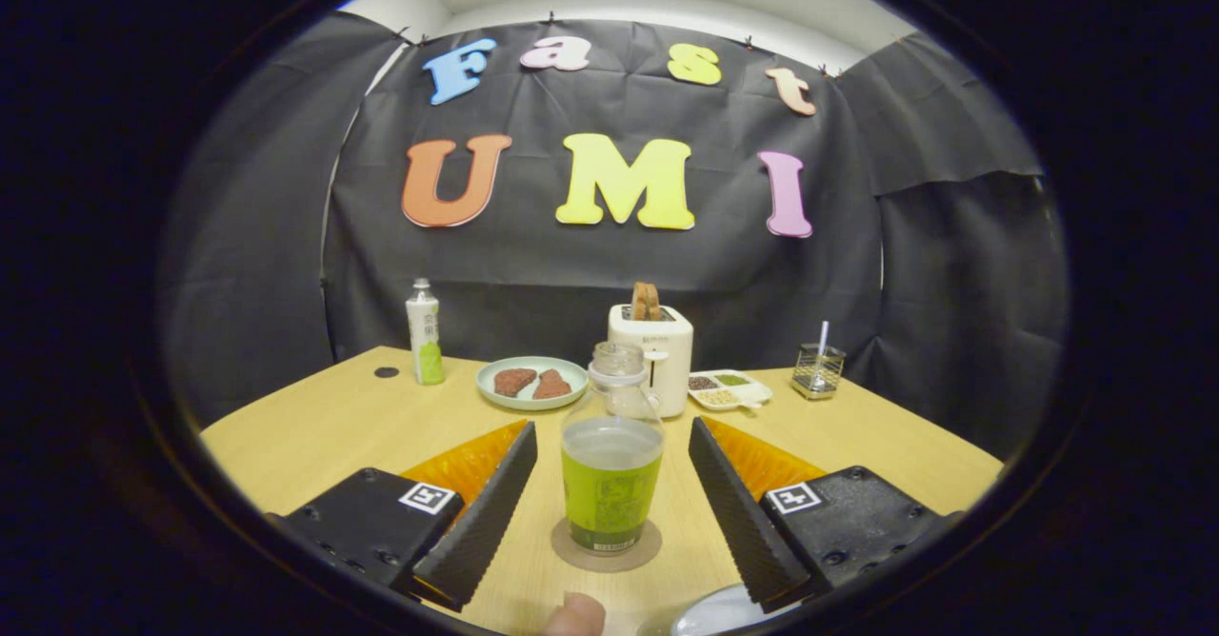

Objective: Take the bottle from table, then pour the juice into the cup, finally place the bottle on the coaster

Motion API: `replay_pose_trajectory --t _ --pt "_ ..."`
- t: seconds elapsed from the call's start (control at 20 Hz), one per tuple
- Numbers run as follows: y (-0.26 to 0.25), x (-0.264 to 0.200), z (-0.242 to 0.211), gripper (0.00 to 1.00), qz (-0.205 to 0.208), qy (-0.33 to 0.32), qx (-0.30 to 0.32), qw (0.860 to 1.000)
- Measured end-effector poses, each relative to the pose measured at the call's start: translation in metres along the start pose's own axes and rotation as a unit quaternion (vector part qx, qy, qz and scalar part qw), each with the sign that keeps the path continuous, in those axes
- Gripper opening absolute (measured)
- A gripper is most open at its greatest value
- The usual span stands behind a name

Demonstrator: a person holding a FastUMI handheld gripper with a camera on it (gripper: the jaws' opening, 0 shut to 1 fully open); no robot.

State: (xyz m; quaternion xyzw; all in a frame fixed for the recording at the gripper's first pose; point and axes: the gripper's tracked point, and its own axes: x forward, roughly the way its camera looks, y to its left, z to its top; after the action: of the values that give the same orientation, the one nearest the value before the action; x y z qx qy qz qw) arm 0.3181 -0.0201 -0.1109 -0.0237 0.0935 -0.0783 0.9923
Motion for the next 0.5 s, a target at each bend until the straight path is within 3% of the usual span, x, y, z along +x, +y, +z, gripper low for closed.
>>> replay_pose_trajectory --t 0.5 --pt "-0.011 -0.099 0.05 1.0 0.006 -0.027 0.025 0.999"
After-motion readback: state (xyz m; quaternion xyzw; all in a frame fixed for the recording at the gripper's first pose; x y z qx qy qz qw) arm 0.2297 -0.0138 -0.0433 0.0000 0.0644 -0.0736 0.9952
